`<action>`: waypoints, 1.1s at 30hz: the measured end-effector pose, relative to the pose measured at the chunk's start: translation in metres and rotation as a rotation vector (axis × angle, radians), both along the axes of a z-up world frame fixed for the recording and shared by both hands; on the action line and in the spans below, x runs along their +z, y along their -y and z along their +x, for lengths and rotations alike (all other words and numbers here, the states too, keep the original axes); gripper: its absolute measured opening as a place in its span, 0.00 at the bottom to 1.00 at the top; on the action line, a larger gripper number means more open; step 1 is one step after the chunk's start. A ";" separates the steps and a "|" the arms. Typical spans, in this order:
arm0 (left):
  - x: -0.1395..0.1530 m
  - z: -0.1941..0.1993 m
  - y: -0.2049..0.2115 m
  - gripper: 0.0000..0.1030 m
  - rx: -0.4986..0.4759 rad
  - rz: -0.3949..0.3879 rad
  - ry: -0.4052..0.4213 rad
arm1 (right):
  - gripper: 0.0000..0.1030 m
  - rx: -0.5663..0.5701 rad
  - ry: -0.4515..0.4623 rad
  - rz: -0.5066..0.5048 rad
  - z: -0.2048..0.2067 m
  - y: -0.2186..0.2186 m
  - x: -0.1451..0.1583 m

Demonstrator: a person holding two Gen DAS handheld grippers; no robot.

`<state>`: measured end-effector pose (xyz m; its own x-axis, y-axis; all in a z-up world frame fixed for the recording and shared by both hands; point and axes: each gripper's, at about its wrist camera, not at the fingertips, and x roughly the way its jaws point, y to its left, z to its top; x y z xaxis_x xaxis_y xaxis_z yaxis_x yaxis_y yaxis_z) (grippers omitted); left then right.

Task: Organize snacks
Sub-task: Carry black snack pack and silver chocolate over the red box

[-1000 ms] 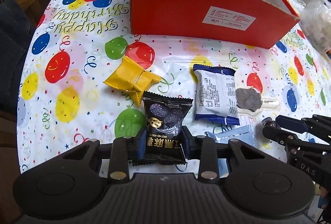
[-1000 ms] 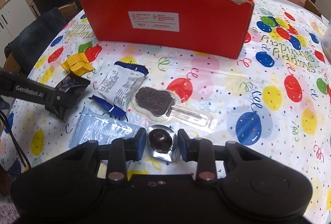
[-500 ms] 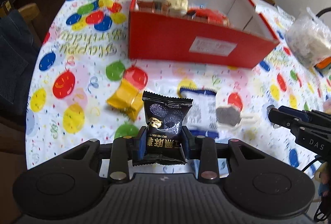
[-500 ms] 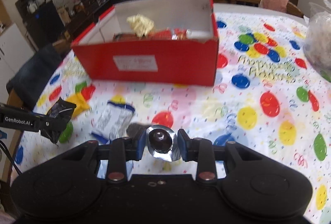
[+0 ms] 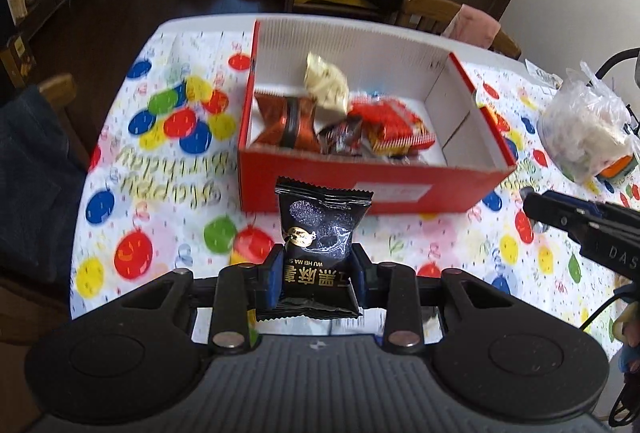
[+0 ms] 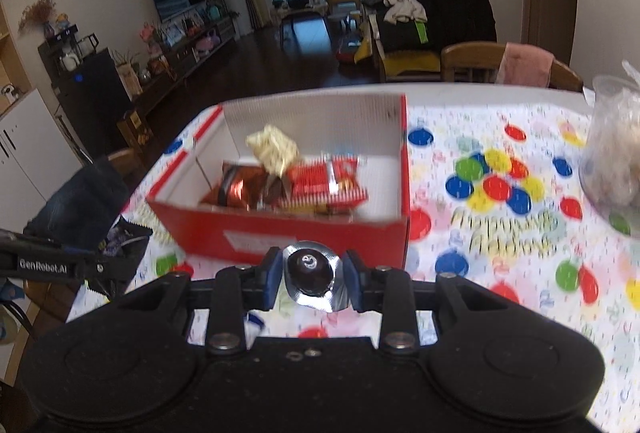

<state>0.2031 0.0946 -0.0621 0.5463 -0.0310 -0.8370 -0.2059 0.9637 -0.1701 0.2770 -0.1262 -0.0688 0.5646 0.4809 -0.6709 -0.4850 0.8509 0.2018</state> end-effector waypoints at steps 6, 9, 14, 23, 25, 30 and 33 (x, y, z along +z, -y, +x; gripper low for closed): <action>0.013 0.022 0.001 0.32 -0.005 0.036 0.024 | 0.31 0.009 0.038 -0.013 0.022 -0.013 0.009; 0.017 0.034 0.000 0.32 -0.001 0.052 0.028 | 0.31 0.010 0.047 -0.009 0.035 -0.017 0.013; 0.016 0.055 -0.004 0.32 0.015 0.063 0.017 | 0.31 0.008 0.048 -0.015 0.056 -0.024 0.016; 0.008 0.100 -0.007 0.32 0.033 0.103 -0.015 | 0.31 0.005 0.008 -0.058 0.094 -0.042 0.003; 0.006 0.109 -0.007 0.32 0.032 0.108 -0.028 | 0.31 0.011 -0.002 -0.068 0.102 -0.046 -0.001; 0.000 0.132 -0.010 0.32 0.036 0.109 -0.062 | 0.31 0.025 -0.031 -0.078 0.122 -0.057 -0.010; -0.001 0.145 -0.012 0.32 0.049 0.134 -0.065 | 0.31 0.038 -0.039 -0.088 0.132 -0.066 -0.014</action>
<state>0.3478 0.1062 -0.0632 0.4893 0.1087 -0.8653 -0.2596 0.9654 -0.0255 0.4086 -0.0606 -0.0826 0.5197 0.4396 -0.7325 -0.5110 0.8471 0.1458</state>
